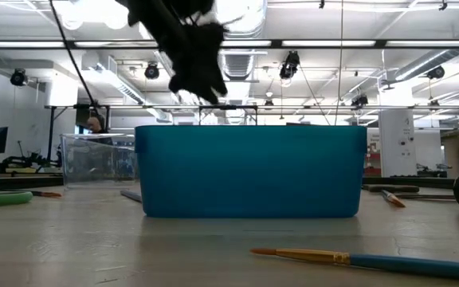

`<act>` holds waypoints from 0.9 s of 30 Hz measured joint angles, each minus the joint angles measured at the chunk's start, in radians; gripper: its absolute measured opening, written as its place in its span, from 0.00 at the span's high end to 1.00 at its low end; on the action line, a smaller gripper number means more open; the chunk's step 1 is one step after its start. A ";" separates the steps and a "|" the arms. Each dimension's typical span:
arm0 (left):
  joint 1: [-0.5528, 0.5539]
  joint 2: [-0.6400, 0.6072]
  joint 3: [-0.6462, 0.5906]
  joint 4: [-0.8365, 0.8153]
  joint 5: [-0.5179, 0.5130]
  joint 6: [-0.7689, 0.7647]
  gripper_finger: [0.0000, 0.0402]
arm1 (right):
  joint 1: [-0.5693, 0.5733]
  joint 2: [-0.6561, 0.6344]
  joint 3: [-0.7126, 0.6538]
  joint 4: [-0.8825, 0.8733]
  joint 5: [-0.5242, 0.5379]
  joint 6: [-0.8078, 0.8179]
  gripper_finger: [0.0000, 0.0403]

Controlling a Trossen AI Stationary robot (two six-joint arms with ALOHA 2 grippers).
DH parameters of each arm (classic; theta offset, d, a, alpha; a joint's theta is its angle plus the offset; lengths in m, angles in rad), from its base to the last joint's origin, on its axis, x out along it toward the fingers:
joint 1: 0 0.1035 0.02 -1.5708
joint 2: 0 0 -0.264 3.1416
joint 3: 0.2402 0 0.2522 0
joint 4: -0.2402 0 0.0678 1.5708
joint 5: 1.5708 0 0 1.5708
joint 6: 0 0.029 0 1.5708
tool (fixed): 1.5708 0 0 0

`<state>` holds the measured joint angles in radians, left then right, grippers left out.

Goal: Pick & Place Paint Supplies
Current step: Put the black paint bottle into the green bin

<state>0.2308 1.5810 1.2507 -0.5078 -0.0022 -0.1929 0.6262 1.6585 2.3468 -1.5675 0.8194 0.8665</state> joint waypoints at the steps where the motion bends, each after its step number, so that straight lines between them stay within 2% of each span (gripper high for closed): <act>1: -0.004 -0.026 0.000 -0.001 0.016 0.017 0.45 | 0.000 0.000 0.000 0.000 -0.008 -0.006 0.43; 5: -0.030 -0.152 0.000 -0.016 0.056 0.079 0.45 | 0.000 0.000 -0.002 -0.001 -0.034 0.006 0.43; 9: -0.074 -0.282 0.000 -0.021 0.062 0.115 0.45 | -0.001 -0.001 -0.044 -0.002 -0.109 0.048 0.43; 16: -0.137 -0.449 0.000 -0.080 -0.076 0.111 0.45 | -0.100 0.001 -0.239 -0.005 -0.269 0.222 0.43; 22: -0.146 -0.532 0.000 -0.154 -0.156 0.110 0.45 | -0.222 0.001 -0.362 0.000 -0.519 0.325 0.43; 27: -0.146 -0.567 0.000 -0.207 -0.174 0.116 0.45 | -0.201 -0.003 -0.450 0.000 -0.532 0.442 0.43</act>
<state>0.0849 1.0136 1.2507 -0.7149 -0.1764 -0.0772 0.4256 1.6559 1.8968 -1.5677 0.2878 1.3084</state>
